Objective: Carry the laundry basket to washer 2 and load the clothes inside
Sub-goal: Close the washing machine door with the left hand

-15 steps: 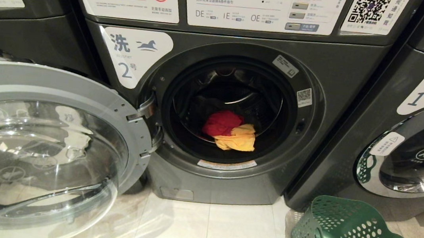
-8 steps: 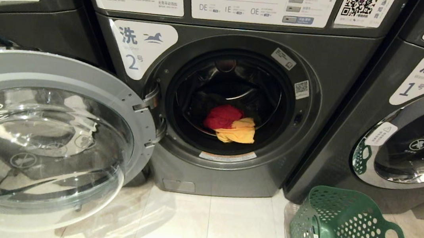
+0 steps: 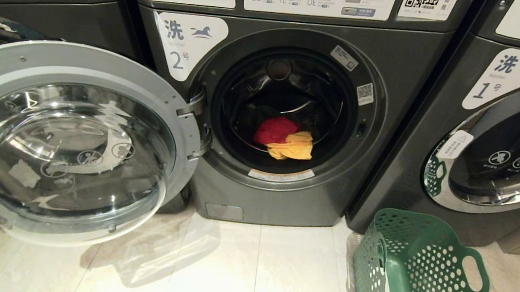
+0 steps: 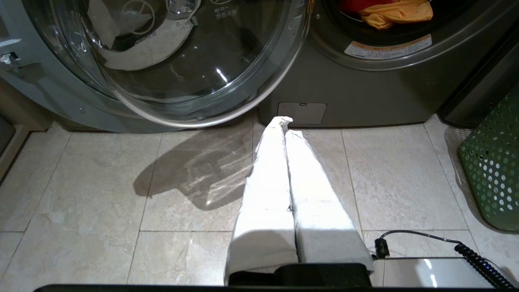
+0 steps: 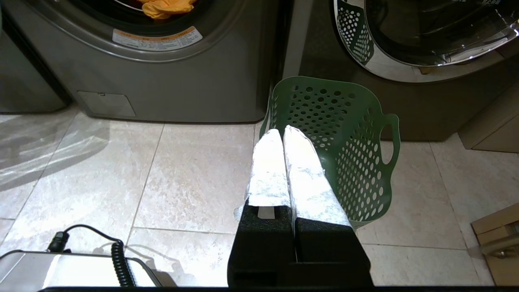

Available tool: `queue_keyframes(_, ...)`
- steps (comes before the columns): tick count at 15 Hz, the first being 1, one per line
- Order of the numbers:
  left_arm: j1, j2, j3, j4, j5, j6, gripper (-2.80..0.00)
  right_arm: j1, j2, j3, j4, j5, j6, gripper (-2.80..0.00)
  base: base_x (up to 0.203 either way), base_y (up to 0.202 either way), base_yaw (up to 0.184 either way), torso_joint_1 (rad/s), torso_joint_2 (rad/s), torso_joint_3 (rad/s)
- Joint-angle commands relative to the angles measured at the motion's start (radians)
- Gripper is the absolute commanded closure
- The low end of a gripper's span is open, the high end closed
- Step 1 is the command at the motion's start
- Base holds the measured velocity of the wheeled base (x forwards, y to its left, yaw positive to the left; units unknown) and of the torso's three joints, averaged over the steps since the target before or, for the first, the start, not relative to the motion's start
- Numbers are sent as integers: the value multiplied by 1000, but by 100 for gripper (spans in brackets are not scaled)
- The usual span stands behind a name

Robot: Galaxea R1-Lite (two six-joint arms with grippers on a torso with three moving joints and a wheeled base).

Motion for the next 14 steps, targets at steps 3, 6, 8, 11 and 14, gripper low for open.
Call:
queue_keyframes(3, -1, 1, 0, -3, 0, 8, 0, 0, 2, 0, 0, 1, -5, 0, 0, 0, 0, 0, 0, 0)
queue_keyframes(6, -1, 1, 0, -33, 4, 10, 0, 0, 2, 0, 0, 1, -4, 0, 0, 0, 0, 0, 0, 0)
queue_keyframes(8, -1, 1, 0, -32, 2, -4, 0, 0, 2, 0, 0, 1, 5, 0, 0, 0, 0, 0, 0, 0)
queue_keyframes(11, -1, 1, 0, -32, 3, -3, 0, 0, 2, 0, 0, 1, -4, 0, 0, 0, 0, 0, 0, 0)
queue_keyframes(14, -1, 1, -2, -28, 2, -6, 0, 0, 2, -1, 0, 1, 10, 0, 0, 0, 0, 0, 0, 0)
